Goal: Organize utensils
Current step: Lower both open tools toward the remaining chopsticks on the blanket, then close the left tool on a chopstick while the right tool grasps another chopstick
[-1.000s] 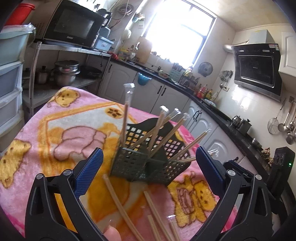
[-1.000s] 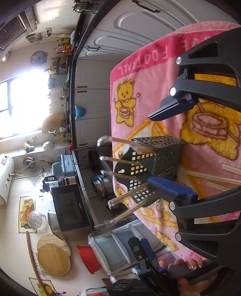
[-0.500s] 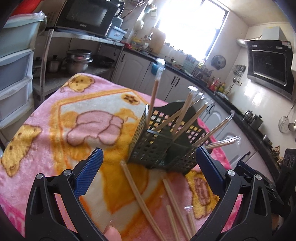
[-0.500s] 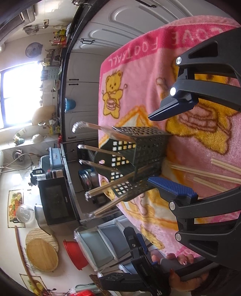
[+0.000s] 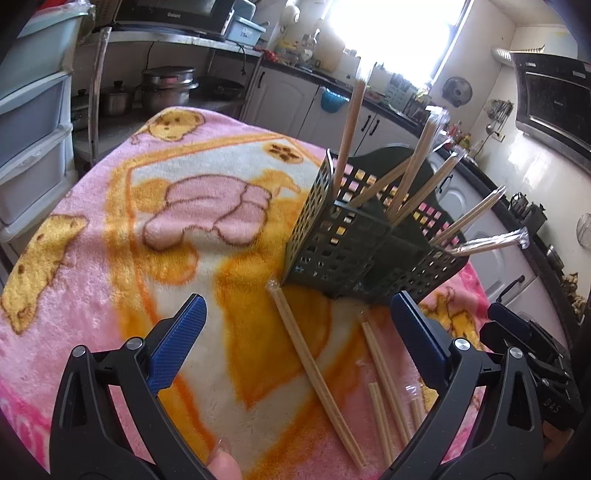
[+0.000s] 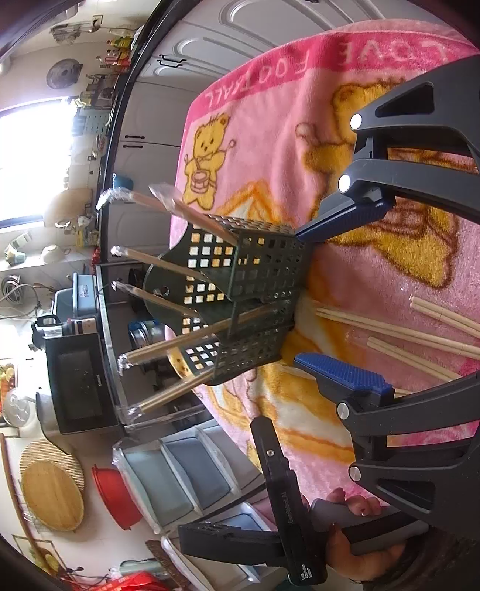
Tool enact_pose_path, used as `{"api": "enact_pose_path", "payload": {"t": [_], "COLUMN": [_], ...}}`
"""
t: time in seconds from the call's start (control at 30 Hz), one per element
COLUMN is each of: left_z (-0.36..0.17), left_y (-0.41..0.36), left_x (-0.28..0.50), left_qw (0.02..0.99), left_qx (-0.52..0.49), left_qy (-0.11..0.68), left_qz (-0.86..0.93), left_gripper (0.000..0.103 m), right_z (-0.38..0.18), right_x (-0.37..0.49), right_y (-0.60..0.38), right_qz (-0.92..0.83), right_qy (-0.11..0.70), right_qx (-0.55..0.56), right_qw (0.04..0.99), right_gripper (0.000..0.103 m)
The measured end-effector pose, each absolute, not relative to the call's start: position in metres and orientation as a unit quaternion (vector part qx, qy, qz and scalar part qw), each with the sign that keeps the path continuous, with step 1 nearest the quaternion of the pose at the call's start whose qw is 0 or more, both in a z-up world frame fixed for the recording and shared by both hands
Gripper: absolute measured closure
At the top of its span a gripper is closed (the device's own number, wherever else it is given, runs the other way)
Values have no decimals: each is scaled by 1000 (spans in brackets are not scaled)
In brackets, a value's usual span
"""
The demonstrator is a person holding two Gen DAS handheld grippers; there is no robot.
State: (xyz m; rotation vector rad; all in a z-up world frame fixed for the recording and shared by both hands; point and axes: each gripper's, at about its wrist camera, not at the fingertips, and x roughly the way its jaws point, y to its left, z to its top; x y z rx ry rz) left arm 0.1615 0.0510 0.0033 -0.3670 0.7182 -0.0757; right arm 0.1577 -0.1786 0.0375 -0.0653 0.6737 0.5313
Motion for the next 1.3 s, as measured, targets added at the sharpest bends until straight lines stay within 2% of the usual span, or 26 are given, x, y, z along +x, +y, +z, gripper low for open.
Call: {"api": "enact_pose_path", "payload": {"t": [0.2,0.63,0.83,1.17,1.27,1.3], "left_z": [-13,-43,-53,-61,-61,-61], "left_y": [52,47,44,36,34,34], "left_x": [169,193,204,224,227,227], "left_qw": [912,889,879,878,881,882], "left_qx": [-183,-206,-214,-185,-168,-162], "left_qy": [365,405,421,439,442,442], "left_qz": [-38,-60,-62,-45,-33,-29], "left_gripper": [11,47,53,57,66,71], "right_z": [27,-5,-17,-33,-39,-41], "right_x": [164,180,192,209,214,216], "right_y": [-165,-142,-133,-126,-123,-122], "right_qz": [265,280,281,277,274,274], "right_qy": [343,393,412,429,436,439], "right_qx": [-45,-67,-74,-85,-87,-87], "right_qw": [900,873,863,856,853,852], "right_gripper": [44,56,59,59,60,61]}}
